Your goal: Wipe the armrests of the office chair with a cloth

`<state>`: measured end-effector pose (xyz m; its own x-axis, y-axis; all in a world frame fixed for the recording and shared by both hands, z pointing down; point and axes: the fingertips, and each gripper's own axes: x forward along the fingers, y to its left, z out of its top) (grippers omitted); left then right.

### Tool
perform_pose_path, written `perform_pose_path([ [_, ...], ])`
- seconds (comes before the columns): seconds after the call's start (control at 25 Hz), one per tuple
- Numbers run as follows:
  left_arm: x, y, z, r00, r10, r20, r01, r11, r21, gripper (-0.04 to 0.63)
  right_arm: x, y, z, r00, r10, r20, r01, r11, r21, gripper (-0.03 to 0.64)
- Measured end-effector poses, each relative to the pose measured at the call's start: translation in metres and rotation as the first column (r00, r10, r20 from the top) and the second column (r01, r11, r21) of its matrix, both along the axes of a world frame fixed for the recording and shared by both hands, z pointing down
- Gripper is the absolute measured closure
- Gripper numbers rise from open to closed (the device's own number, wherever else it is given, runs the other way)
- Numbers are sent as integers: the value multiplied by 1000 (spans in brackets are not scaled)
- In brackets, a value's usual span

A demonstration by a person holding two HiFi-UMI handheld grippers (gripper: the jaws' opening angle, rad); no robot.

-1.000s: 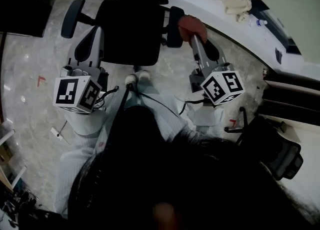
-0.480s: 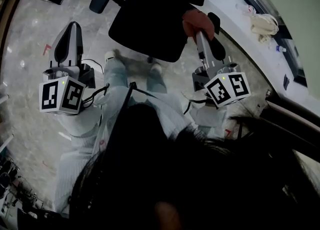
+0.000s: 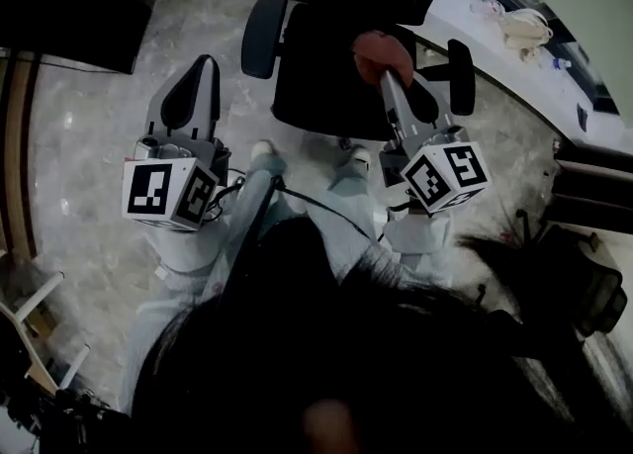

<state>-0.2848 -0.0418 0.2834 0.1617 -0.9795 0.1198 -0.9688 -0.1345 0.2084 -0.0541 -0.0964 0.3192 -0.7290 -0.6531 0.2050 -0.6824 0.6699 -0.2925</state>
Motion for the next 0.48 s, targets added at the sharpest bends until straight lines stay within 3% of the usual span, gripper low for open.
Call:
perform_pose_path([
  [0.28, -63, -6, -5, 996, 88, 13, -88, 996, 1, 592, -104, 19, 4, 998, 21, 60, -18, 999, -38, 589],
  [0.48, -79, -19, 5, 994, 103, -28, -103, 995, 5, 592, -132, 7, 13, 998, 48, 36, -46, 998, -41, 589],
])
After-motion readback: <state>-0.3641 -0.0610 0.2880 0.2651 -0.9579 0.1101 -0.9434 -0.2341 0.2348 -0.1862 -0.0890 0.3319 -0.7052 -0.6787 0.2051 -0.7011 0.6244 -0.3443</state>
